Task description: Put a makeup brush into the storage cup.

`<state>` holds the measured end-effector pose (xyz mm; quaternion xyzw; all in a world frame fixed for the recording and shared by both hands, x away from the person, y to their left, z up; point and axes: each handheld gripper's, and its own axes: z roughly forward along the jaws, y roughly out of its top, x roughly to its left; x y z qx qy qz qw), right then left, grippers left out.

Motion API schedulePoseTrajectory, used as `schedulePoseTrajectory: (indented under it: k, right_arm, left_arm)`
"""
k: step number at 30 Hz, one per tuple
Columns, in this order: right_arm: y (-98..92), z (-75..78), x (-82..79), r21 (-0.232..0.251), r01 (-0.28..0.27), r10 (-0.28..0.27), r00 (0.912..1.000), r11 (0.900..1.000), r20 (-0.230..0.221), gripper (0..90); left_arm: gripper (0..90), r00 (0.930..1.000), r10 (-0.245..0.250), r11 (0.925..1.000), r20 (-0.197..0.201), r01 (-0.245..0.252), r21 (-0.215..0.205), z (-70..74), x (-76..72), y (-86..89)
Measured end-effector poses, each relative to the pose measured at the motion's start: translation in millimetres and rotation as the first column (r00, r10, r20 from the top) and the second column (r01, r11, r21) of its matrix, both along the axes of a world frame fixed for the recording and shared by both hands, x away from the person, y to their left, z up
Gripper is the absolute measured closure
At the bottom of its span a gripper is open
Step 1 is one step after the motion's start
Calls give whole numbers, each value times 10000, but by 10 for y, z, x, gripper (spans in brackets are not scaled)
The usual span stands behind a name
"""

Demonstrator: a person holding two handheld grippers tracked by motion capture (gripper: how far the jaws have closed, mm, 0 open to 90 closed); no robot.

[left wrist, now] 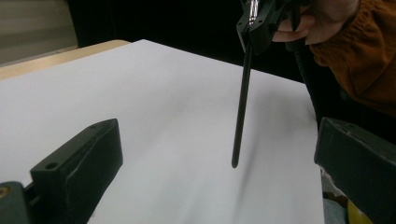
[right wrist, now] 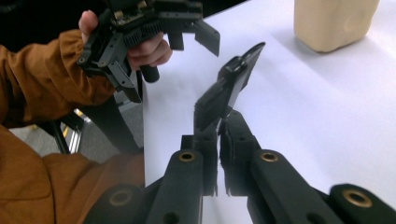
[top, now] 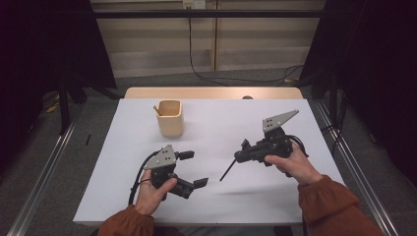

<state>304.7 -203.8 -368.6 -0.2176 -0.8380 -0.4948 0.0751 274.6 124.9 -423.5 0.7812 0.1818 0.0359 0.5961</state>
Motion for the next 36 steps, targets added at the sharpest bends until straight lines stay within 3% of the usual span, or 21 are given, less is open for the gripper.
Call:
schedulePoseTrajectory:
  k: [16, 20, 26, 30, 36]
  right_arm:
    - [170, 149, 85, -1355, -680, 653, 9976, 9884, -248, 854]
    - [205, 212, 96, -1828, -793, 750, 9967, 9799, -303, 854]
    - [297, 234, 119, -2677, -1083, 969, 9938, 9574, -553, 854]
    - [334, 238, 137, -2896, -1185, 1043, 9925, 9498, -641, 854]
    - [370, 264, 147, -2885, -1243, 1112, 9919, 9494, -614, 854]
  left_arm:
    - [19, 9998, -119, 9999, -134, 119, 45, -16, 9, -32]
    - [19, 9998, -95, 10000, -149, 95, 25, -15, 9, -38]
    - [30, 9996, -268, 9995, -124, 270, 153, -17, 6, -83]
    - [32, 9992, -378, 9992, -153, 380, 115, -13, 14, -125]
    - [28, 9994, -272, 9996, -223, 269, -127, -12, 29, -193]
